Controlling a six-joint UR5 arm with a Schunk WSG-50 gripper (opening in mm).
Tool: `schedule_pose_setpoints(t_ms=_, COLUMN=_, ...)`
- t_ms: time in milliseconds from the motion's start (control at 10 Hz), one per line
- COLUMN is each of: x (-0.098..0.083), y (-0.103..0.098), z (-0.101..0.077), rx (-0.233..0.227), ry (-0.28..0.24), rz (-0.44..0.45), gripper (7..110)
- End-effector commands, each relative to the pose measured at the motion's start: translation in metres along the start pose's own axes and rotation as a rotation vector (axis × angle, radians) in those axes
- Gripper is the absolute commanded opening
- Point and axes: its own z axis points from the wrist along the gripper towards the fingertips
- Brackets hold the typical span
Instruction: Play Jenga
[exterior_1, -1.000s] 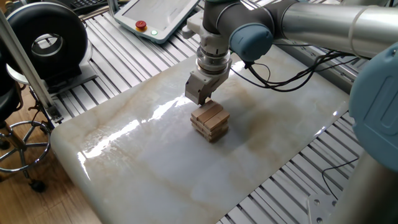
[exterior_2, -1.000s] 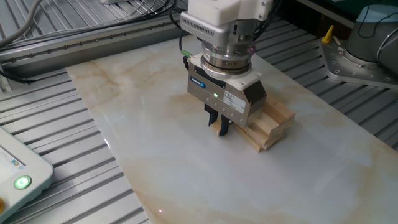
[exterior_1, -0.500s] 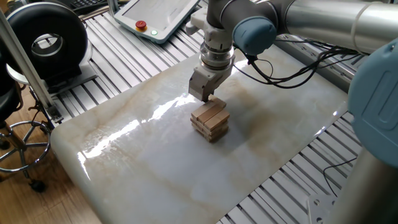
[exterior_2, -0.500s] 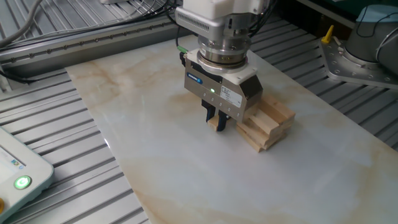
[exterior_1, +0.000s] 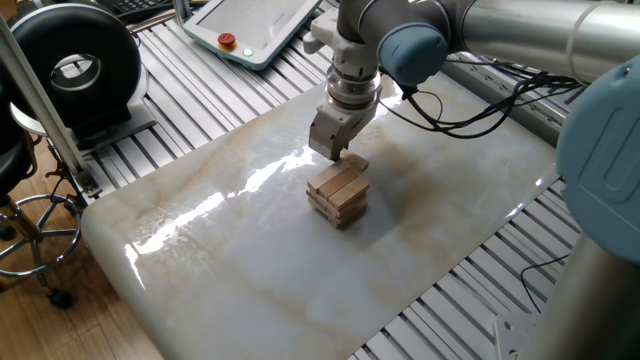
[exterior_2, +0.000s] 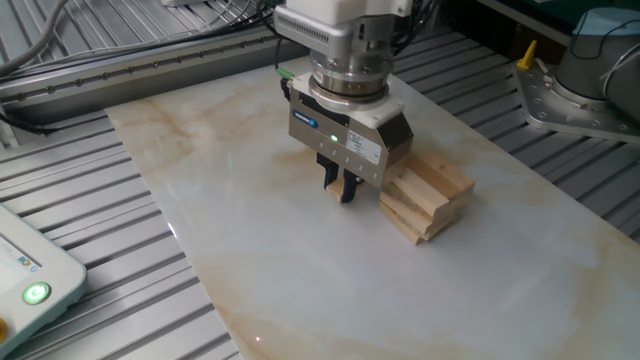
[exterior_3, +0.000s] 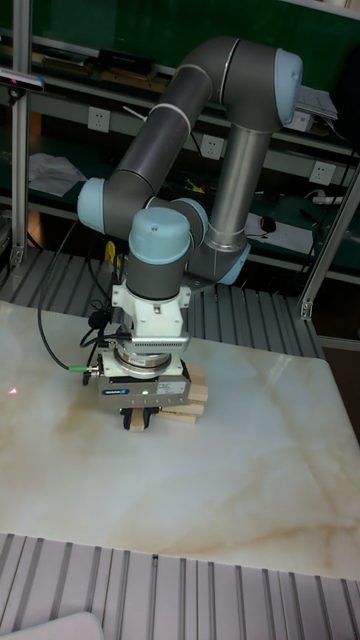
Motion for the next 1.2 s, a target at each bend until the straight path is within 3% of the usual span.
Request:
schedule_pose_setpoints(t_ms=0, x=0.001, y=-0.015, z=-0.006, rx=-0.005, ry=-0.002, rz=-0.014, gripper=7)
schedule_pose_setpoints(t_ms=600, x=0.002, y=-0.038, z=-0.014, rx=0.006, ry=0.004, rz=-0.012, gripper=7)
schedule_pose_setpoints(t_ms=800, x=0.000, y=-0.047, z=-0.017, rx=0.041, ry=0.005, rz=-0.041, gripper=7)
schedule_pose_setpoints(t_ms=1100, x=-0.003, y=-0.042, z=-0.017, rx=0.023, ry=0.006, rz=-0.077, gripper=7)
